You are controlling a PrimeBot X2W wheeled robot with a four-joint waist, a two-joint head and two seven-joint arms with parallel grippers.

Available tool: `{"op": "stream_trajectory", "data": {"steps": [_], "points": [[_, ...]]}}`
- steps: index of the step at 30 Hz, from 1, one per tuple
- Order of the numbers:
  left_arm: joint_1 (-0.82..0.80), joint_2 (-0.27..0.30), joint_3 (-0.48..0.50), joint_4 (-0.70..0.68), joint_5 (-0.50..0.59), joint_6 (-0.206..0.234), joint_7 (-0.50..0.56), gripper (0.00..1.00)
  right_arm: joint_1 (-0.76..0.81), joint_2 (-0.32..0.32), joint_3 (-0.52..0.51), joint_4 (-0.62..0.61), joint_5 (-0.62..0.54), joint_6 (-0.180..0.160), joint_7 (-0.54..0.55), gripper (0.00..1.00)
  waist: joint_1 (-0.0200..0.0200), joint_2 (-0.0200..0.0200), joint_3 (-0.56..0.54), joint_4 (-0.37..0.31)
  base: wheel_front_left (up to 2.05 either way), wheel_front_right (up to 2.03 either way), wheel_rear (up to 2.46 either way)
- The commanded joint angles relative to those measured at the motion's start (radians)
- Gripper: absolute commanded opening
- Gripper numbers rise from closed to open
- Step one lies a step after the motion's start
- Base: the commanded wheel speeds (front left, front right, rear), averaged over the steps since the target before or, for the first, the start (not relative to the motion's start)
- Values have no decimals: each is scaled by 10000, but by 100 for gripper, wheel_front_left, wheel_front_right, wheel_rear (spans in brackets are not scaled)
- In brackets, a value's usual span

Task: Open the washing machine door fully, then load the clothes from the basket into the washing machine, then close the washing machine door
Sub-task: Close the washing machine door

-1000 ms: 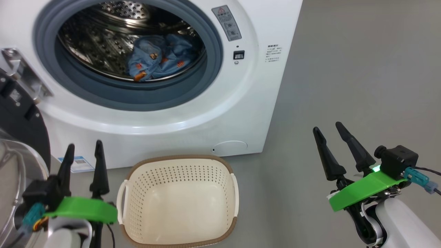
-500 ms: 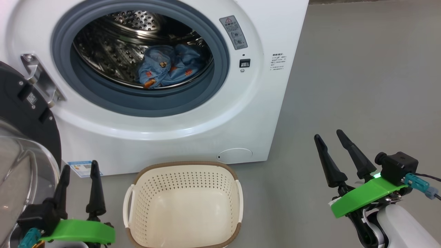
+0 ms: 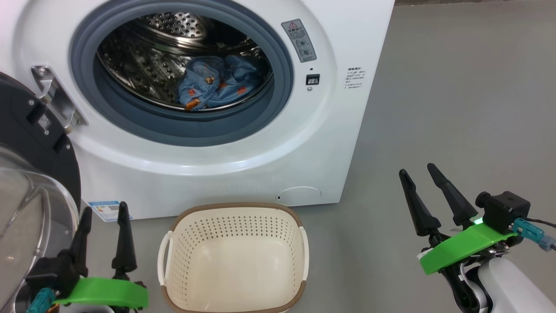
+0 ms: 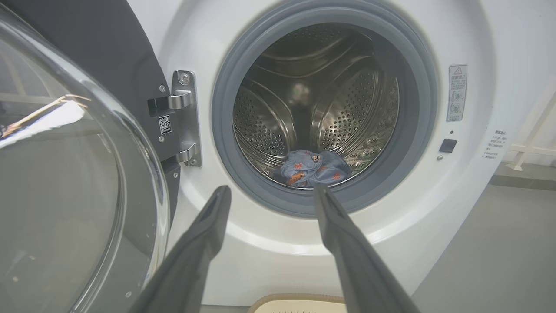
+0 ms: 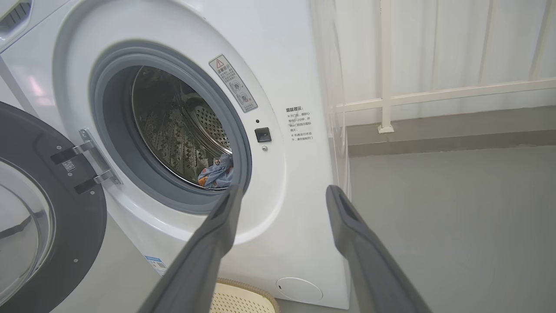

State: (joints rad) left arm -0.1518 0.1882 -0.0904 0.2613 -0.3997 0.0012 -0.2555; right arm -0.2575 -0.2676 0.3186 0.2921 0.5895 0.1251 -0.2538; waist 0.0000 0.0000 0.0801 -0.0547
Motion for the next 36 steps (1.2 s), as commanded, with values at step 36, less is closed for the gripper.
{"op": "stream_trajectory", "data": {"steps": [36], "points": [[-136,207,299,-206,-307,127,-58,100,48,-67,-25,-234,-82,56,-80,100,0,0,-13,-69,-15,15,0]]}}
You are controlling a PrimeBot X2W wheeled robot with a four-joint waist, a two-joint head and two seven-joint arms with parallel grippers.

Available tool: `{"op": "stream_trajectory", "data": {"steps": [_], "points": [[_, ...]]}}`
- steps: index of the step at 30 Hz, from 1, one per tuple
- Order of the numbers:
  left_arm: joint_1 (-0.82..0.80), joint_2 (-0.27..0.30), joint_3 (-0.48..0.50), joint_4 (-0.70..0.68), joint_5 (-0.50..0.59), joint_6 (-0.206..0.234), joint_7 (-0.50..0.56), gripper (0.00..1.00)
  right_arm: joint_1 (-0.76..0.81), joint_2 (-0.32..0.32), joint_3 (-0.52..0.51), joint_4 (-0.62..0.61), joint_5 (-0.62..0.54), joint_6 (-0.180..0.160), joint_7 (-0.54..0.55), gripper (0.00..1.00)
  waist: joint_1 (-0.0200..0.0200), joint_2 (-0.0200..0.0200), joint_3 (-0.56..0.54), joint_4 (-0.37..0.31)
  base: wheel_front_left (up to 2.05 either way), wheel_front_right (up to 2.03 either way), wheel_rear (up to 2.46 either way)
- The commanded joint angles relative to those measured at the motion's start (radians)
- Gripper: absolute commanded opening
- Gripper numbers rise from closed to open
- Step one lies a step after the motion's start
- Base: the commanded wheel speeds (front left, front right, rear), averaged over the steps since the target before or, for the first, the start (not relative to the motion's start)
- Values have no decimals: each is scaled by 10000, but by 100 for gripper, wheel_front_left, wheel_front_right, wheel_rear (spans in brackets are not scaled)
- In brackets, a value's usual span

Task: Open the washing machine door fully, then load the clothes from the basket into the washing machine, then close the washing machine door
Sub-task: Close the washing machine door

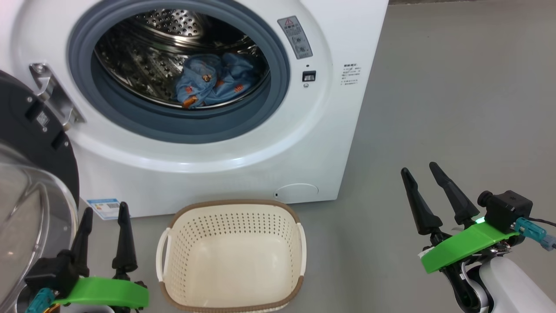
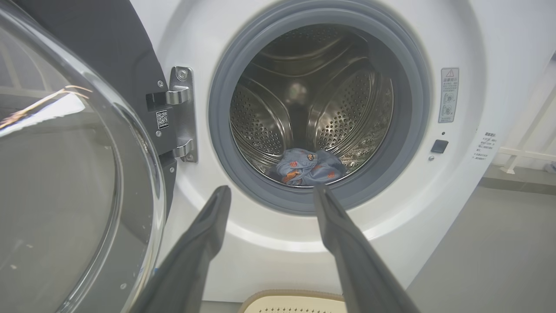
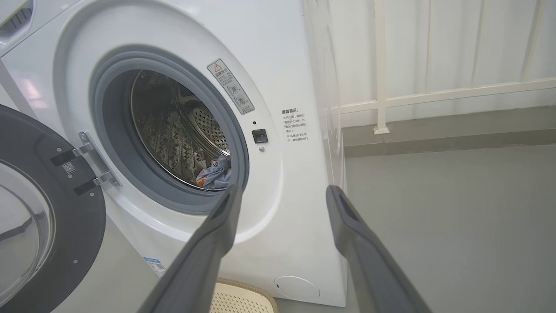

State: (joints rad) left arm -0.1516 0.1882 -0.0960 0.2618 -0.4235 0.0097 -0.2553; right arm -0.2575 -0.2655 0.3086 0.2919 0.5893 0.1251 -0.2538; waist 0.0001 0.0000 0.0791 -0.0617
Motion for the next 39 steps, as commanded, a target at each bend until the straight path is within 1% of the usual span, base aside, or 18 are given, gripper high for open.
{"op": "stream_trajectory", "data": {"steps": [1,9,15,39], "points": [[-134,204,355,-216,-72,47,-60,100,53,-89,74,-234,-79,56,-80,100,-1,0,-4,1,-128,128,0],[-117,183,307,-270,-110,7,-61,100,63,-90,63,-249,-68,56,-80,100,-1,0,22,9,-157,157,0],[-162,186,278,-236,-117,32,-62,100,23,-91,59,-227,-58,56,-80,100,-1,0,46,25,-83,83,0],[-57,191,156,-191,-148,88,-63,100,77,-177,165,-200,-33,56,-80,100,-1,0,-77,9,-3,3,0]]}}
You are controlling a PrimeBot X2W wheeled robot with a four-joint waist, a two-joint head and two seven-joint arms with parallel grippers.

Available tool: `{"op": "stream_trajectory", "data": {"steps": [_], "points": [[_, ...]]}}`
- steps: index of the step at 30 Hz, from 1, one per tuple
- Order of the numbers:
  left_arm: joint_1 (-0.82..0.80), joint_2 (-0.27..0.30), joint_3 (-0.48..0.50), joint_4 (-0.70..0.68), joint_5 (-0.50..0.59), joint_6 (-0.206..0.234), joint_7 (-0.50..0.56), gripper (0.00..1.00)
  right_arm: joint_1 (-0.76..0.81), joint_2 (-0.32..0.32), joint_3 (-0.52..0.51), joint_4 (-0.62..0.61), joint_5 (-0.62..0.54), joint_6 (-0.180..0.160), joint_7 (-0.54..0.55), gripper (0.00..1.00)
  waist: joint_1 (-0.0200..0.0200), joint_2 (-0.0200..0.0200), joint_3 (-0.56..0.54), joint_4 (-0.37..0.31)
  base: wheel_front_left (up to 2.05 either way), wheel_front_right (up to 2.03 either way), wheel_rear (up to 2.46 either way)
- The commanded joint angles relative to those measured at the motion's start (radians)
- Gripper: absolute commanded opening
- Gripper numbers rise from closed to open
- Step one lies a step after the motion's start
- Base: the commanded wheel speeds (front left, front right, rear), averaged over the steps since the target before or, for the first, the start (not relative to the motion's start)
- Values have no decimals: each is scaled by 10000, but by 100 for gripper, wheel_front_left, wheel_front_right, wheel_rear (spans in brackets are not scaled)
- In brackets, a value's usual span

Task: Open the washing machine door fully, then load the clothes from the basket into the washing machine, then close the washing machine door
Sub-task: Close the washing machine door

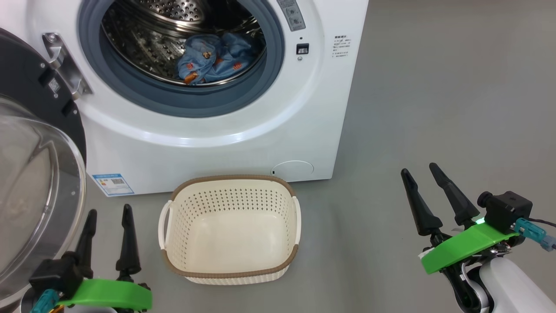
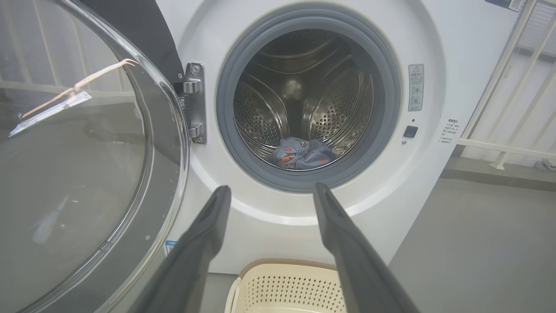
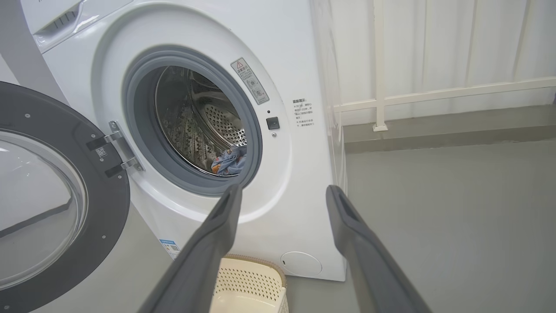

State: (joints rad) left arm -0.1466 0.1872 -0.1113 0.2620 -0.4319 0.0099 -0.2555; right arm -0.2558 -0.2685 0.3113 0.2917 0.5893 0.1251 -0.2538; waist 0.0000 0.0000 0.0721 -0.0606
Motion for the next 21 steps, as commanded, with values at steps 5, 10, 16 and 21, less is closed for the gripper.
{"op": "stream_trajectory", "data": {"steps": [5,10,16,21], "points": [[-89,179,293,-174,-82,88,-62,100,79,-184,161,-184,-27,56,-80,100,0,0,-74,-7,0,0,0],[-72,157,291,-183,-112,75,-62,100,104,-202,154,-189,-24,56,-80,100,0,0,-102,19,0,0,0],[-98,129,278,-184,-116,70,-62,100,129,-189,95,-165,-26,56,-80,100,0,0,-143,147,0,0,0],[-74,127,295,-158,-104,68,-62,100,159,-170,69,-149,-32,56,-80,100,0,0,-234,373,0,0,0]]}}
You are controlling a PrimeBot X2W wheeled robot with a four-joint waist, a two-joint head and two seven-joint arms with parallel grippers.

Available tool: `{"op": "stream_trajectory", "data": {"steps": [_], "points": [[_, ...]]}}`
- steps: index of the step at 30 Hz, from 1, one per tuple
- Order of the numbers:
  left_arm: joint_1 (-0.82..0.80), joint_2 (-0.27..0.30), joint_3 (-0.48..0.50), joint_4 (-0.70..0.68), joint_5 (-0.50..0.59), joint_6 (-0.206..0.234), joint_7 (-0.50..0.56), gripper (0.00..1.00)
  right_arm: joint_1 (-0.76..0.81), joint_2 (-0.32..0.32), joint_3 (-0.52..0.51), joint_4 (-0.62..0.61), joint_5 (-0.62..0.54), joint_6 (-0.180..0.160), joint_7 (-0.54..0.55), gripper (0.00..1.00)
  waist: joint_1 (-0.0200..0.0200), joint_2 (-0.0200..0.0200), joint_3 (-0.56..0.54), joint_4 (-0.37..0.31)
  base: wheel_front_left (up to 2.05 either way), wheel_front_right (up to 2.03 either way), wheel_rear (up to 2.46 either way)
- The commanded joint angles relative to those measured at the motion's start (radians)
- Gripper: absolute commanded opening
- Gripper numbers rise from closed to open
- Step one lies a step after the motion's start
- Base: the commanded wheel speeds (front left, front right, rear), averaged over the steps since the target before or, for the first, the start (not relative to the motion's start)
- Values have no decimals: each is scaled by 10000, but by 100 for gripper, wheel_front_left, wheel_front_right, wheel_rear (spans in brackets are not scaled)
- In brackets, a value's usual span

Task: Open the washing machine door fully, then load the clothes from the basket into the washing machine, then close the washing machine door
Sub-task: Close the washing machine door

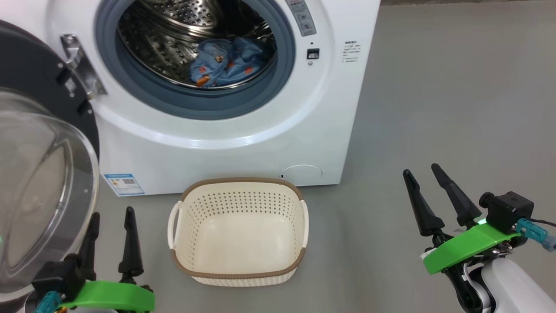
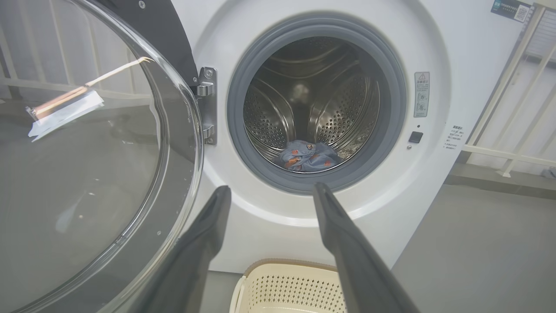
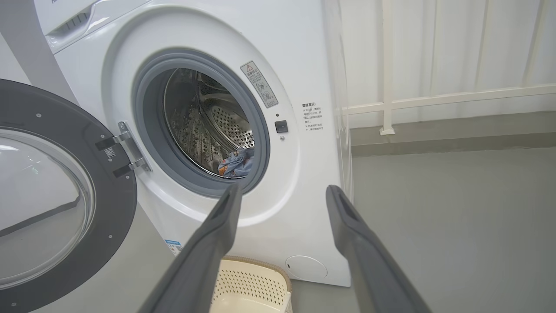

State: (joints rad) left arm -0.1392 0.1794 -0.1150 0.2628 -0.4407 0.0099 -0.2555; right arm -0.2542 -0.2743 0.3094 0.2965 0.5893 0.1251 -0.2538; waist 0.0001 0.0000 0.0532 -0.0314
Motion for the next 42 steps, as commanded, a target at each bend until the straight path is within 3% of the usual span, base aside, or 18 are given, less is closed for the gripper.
{"op": "stream_trajectory", "data": {"steps": [1,12,42], "points": [[-144,205,333,-158,-15,65,-62,100,150,-106,93,-195,-32,56,-80,100,-1,0,-66,136,0,0,0],[-60,209,392,-75,110,290,-62,100,194,-151,164,-210,3,56,-80,100,-1,0,-229,853,0,0,0],[212,236,288,-150,234,964,78,100,216,-165,469,-92,127,56,-80,100,-1,0,-414,3719,0,0,0]]}}
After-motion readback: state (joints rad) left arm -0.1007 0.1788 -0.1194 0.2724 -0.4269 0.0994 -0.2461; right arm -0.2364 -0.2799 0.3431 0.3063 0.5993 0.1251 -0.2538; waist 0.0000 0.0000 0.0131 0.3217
